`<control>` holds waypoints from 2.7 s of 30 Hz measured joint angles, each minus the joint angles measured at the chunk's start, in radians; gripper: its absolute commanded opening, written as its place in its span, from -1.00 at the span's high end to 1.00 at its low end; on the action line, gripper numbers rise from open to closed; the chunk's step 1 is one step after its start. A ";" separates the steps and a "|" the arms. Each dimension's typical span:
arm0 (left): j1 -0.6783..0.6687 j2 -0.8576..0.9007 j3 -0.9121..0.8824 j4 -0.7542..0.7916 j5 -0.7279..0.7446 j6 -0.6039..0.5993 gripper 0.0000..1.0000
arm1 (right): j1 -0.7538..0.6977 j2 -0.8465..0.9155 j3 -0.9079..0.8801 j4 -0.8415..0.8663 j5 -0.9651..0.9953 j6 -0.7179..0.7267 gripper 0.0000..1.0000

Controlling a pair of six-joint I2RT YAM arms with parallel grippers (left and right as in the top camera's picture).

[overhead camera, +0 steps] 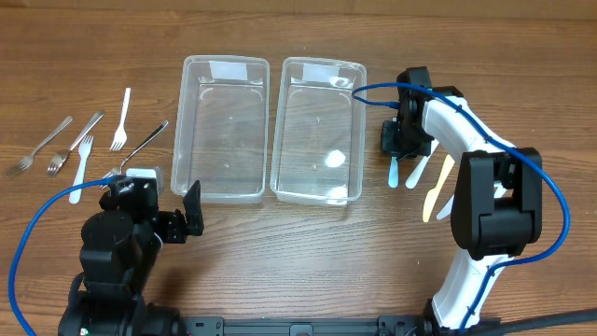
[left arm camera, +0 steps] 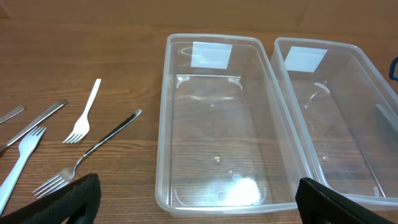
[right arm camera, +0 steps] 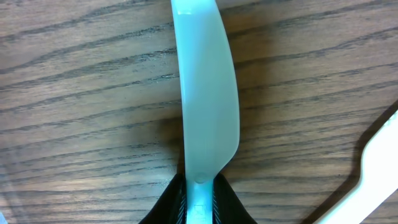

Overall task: Pack container
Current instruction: 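Move the right gripper over the white plastic knife and grasp it, then carry the white knife into the right container and release it, then grasp the second white plastic knife with the right gripper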

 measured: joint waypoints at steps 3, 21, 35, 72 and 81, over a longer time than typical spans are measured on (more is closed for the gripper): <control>0.000 0.000 0.000 0.000 0.000 0.000 -1.00 | 0.000 -0.001 0.000 0.002 -0.004 0.004 0.92; 0.000 0.000 0.000 0.001 0.000 0.000 -1.00 | 0.306 -0.416 0.283 -0.168 0.011 0.127 0.92; 0.000 0.000 0.000 0.001 0.000 0.000 -1.00 | 0.393 -0.035 0.260 -0.126 0.005 0.182 -0.27; 0.000 0.000 0.000 -0.003 0.000 0.000 -1.00 | -0.149 0.032 0.130 -0.172 0.036 0.336 -0.59; 0.000 0.000 0.000 -0.003 0.000 0.000 -1.00 | -0.148 0.028 0.048 -0.074 -0.015 0.308 -0.60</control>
